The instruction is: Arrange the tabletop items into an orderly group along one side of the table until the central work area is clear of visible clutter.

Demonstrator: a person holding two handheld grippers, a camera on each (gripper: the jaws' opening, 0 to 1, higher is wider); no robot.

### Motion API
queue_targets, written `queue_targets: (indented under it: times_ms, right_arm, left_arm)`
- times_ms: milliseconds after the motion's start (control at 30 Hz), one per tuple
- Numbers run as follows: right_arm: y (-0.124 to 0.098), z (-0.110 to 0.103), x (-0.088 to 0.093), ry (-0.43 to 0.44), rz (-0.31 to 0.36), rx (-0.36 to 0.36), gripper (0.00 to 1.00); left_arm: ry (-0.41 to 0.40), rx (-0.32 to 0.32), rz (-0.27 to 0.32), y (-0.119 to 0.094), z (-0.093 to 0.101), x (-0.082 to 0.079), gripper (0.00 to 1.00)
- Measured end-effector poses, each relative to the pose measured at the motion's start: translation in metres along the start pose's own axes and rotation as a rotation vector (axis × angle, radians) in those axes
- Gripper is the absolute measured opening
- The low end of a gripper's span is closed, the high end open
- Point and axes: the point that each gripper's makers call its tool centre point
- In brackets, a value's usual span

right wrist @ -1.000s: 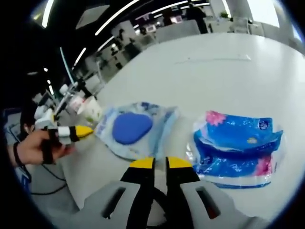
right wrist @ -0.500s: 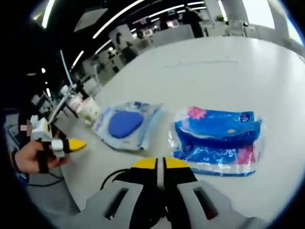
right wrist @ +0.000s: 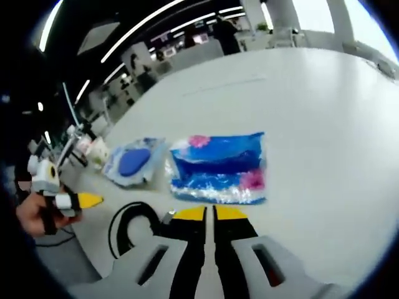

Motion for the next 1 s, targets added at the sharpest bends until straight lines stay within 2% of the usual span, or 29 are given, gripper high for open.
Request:
queue_targets:
  times_ms: [267,400,533,800,1000]
  right_arm:
    - [-0.01,0.033,-0.007,0.04,0.012,0.073,0.05]
    - [-0.004,0.04,-0.013,0.037,0.006,0.072,0.08]
    - [0.004,0.048,-0.015,0.009,-0.02,0.095,0.12]
    - [0.021,0.048,-0.02,0.025,-0.032,0.076,0.09]
    - [0.028,0.047,-0.018,0.006,-0.056,0.062,0.07]
  left_arm:
    - [0.037,0.046,-0.041,0.017,0.032,0.015,0.02]
    - [0.053,0.062,-0.056,0.024,0.046,0.022,0.02]
    - [0.121,0.065,-0.086,0.027,0.055,0.032,0.03]
    - [0.138,0.054,-0.107,0.037,0.064,0.04,0.04]
    - [0.144,0.045,-0.099,0.054,0.071,0.036,0.04]
Point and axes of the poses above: the point that each gripper's makers call its tool centre point, and the gripper's own axes: y roughly forward along the fingers, z roughly to its right, x roughly out of its underside, and after that the axes turned 14 degrees about -y, right-handed
